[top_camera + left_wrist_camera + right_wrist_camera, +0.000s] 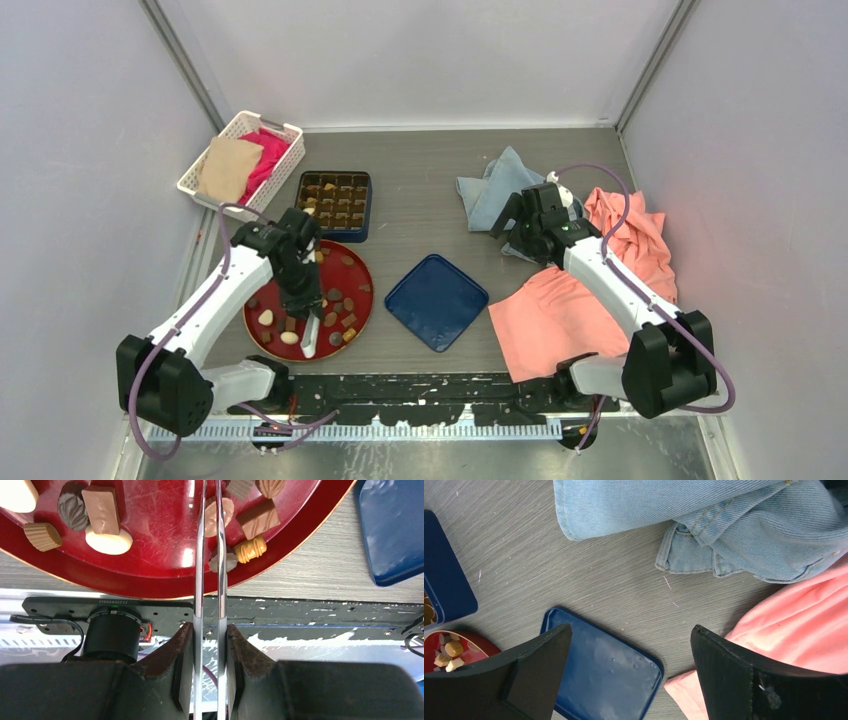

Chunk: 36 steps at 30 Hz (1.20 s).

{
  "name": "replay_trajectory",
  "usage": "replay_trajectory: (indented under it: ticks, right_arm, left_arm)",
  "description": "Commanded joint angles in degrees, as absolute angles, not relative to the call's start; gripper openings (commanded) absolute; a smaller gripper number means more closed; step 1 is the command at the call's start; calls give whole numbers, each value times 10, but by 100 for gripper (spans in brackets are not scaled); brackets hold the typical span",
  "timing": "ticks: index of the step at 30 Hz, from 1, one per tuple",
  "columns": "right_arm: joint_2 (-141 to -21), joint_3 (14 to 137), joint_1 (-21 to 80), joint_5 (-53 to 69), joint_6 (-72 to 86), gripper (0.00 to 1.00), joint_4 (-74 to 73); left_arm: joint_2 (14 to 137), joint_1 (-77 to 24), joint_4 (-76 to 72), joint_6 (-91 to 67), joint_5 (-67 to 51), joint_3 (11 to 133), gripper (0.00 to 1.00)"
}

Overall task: Pack the chocolate
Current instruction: Pick up the fake chocolate from the plate.

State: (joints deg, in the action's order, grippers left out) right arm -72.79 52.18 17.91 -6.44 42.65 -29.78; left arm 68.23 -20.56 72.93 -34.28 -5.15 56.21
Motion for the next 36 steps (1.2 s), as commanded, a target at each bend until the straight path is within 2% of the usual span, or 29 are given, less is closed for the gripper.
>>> replay_trajectory:
  ticks: [1, 5, 14, 36]
  right_arm:
    - [-713, 528, 182, -70, 430, 94, -285]
    - [-713, 526, 181, -72, 430, 94, -283]
    - [-718, 525, 183, -65, 433, 94, -276]
    - [-713, 526, 183, -68, 429, 94, -282]
  left_arm:
    - [671, -207, 705, -346, -68, 568, 29]
    - [662, -207, 708, -329, -83, 568, 36]
    - [674, -215, 702, -328, -95, 551, 42]
    - [746, -251, 658, -345, -64, 551, 42]
